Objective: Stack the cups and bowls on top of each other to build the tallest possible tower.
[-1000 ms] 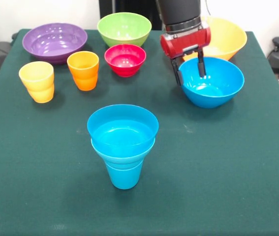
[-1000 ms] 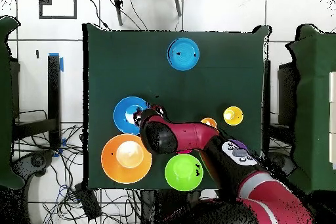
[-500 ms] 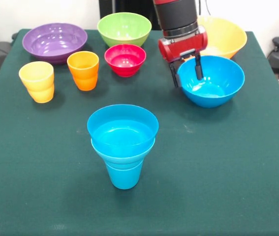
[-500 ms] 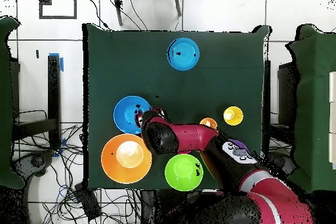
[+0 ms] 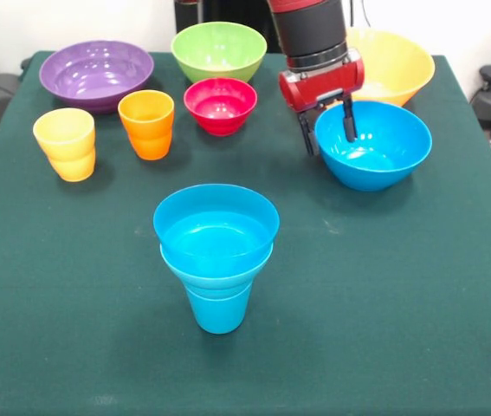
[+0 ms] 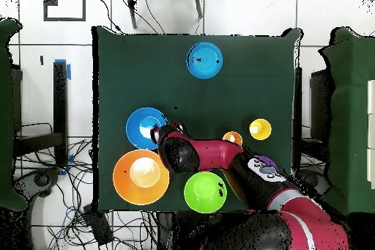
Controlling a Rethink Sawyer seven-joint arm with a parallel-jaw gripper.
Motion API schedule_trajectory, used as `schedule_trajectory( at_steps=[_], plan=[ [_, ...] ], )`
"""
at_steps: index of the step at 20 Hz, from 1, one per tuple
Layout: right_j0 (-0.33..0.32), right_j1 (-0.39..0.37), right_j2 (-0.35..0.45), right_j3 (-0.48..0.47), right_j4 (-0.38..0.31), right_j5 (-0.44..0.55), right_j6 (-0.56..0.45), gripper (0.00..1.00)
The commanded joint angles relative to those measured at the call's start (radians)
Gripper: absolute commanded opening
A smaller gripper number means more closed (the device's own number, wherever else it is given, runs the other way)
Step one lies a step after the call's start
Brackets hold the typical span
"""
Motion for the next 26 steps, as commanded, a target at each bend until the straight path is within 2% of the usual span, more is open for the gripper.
schedule_trajectory(
  at_steps=[1, 6, 14, 26],
  plan=[
    [-0.016, 0.019, -0.021, -0.049, -0.066, 0.023, 0.079, 1.0],
    [-0.036, -0.016, -0.012, -0.031, -0.065, 0.047, 0.07, 1.0],
    [-0.061, 0.005, -0.03, -0.046, -0.107, 0.053, 0.043, 1.0],
    [-0.043, 0.08, -0.05, -0.08, -0.162, -0.005, 0.073, 1.0]
  ],
)
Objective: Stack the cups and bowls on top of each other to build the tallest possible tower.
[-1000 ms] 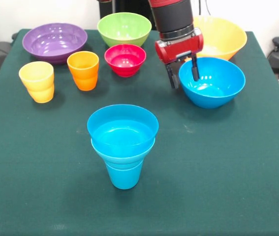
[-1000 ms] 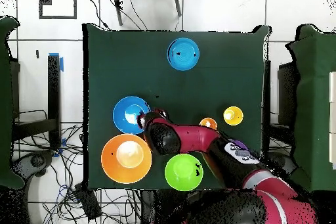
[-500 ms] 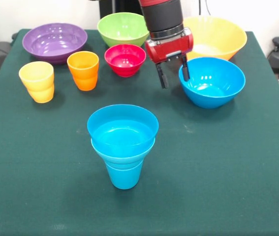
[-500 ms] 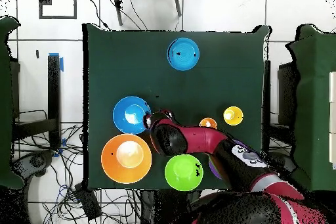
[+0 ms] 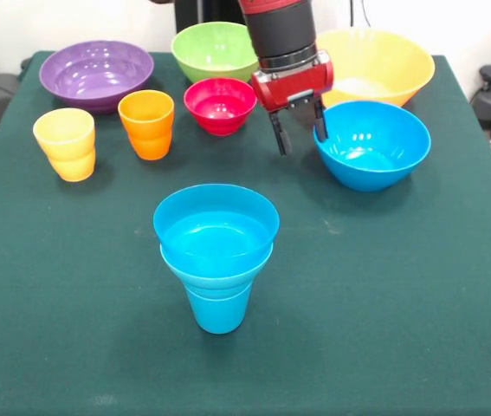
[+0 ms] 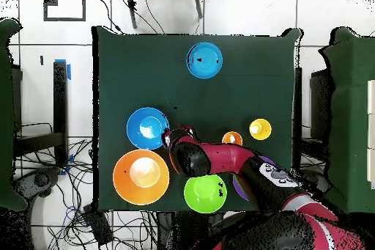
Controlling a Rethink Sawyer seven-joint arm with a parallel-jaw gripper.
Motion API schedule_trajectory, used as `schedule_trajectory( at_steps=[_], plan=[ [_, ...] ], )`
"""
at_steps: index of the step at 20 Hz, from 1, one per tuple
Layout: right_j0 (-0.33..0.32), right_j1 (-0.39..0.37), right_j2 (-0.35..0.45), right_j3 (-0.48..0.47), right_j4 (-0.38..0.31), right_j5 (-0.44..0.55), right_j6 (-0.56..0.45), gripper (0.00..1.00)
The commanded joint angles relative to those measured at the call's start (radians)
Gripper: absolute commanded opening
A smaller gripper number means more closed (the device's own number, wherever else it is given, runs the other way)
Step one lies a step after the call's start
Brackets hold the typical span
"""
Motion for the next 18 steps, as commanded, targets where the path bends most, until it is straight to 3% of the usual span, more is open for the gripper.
schedule_trajectory(
  at_steps=[1, 18],
  plan=[
    [0.017, 0.063, -0.032, -0.078, -0.074, -0.009, 0.077, 1.0],
    [0.023, 0.065, -0.023, -0.068, -0.076, 0.013, 0.081, 1.0]
  ],
)
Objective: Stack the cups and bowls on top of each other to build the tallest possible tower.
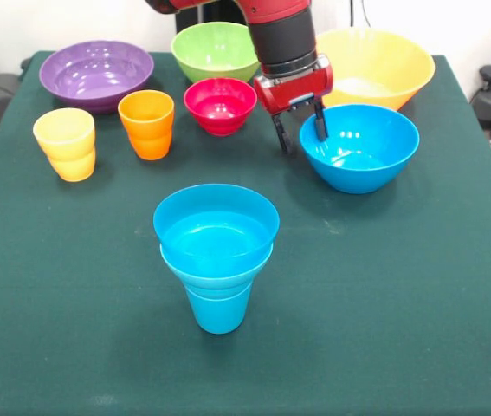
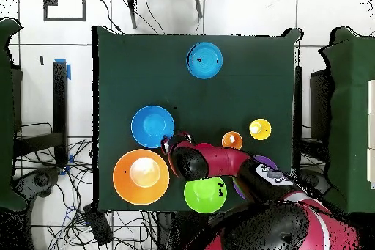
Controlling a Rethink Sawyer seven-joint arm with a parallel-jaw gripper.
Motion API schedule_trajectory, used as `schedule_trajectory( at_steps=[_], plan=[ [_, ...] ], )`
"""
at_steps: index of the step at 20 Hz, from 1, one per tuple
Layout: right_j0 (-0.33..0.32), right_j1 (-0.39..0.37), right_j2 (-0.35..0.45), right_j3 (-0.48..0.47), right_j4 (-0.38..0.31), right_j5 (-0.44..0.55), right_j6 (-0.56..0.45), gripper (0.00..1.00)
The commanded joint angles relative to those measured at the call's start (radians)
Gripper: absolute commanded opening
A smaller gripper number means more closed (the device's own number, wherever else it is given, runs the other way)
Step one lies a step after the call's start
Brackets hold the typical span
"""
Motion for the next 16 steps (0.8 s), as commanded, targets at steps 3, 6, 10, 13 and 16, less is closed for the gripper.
schedule_trajectory(
  at_steps=[3, 6, 10, 13, 16],
  plan=[
    [0.016, 0.018, 0.007, -0.068, -0.049, 0.025, 0.079, 1.0],
    [0.017, 0.013, 0.015, -0.07, -0.041, 0.031, 0.081, 1.0],
    [0.015, 0.003, 0.025, -0.071, -0.029, 0.048, 0.082, 1.0],
    [0.022, -0.009, 0.026, -0.077, -0.018, 0.052, 0.088, 1.0],
    [0.033, -0.018, 0.02, -0.088, -0.009, 0.051, 0.094, 1.0]
  ],
)
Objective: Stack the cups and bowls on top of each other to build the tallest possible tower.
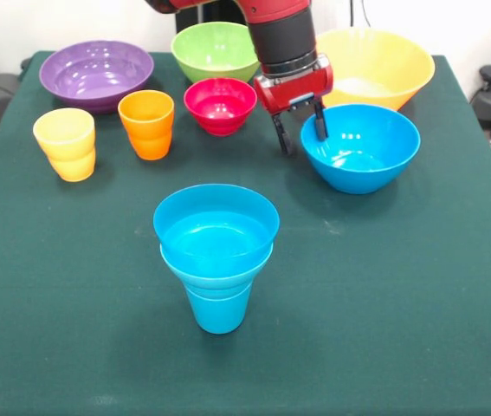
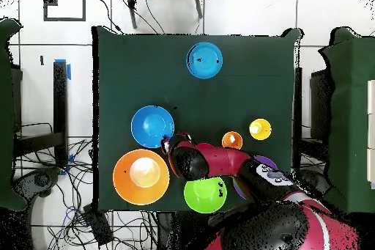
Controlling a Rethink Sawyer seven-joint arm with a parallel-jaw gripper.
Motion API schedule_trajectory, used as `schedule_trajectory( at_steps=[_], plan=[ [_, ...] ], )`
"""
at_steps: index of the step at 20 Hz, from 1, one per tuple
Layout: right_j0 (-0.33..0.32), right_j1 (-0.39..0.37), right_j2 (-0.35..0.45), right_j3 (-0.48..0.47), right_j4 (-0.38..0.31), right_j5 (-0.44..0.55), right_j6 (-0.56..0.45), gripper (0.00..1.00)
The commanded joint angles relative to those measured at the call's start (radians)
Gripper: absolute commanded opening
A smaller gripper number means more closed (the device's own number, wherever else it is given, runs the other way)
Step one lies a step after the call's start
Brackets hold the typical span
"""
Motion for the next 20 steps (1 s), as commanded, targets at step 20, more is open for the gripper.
schedule_trajectory(
  at_steps=[20],
  plan=[
    [0.096, -0.025, -0.007, -0.185, 0.024, 0.188, 0.052, 1.0]
  ],
)
